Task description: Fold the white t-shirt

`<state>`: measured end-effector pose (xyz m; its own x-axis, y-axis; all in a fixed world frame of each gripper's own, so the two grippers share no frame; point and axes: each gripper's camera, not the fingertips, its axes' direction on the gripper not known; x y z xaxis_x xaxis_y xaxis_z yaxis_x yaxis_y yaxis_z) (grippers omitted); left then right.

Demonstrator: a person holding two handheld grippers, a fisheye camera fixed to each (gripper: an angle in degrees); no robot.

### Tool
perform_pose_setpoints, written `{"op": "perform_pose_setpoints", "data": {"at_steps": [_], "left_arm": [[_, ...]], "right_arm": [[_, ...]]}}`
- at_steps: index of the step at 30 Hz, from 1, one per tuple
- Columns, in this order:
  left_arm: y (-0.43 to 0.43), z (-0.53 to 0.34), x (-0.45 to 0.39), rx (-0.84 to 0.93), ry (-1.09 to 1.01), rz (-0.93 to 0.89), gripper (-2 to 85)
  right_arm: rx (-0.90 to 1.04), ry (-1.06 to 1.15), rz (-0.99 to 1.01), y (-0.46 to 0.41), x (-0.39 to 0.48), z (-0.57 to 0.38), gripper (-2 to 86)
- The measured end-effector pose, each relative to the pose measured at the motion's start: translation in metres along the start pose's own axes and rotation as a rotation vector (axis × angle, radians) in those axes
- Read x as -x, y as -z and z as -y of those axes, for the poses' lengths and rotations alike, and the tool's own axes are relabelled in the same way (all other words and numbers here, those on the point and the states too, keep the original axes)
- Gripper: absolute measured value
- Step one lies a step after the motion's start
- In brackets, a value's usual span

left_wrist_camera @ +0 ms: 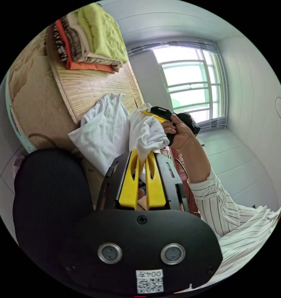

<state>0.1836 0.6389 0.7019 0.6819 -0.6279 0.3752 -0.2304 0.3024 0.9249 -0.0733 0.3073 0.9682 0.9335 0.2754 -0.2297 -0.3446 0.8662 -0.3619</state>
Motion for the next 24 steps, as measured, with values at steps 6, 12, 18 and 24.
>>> {"op": "perform_pose_setpoints", "data": {"at_steps": [6,12,18,24], "left_arm": [[-0.012,-0.033,0.1,-0.017,0.156,-0.155,3.1],[-0.023,-0.058,0.166,-0.054,0.293,-0.17,3.0],[-0.035,-0.093,0.232,-0.063,0.546,-0.29,2.5],[-0.037,-0.126,0.253,-0.058,0.636,-0.386,2.6]], "right_arm": [[-0.048,-0.01,-0.064,-0.023,0.051,-0.012,3.8],[-0.051,-0.021,-0.074,-0.041,0.09,-0.019,4.5],[-0.022,0.04,-0.061,-0.051,0.126,-0.03,10.2],[-0.04,0.161,-0.097,-0.02,0.169,-0.054,11.9]]}}
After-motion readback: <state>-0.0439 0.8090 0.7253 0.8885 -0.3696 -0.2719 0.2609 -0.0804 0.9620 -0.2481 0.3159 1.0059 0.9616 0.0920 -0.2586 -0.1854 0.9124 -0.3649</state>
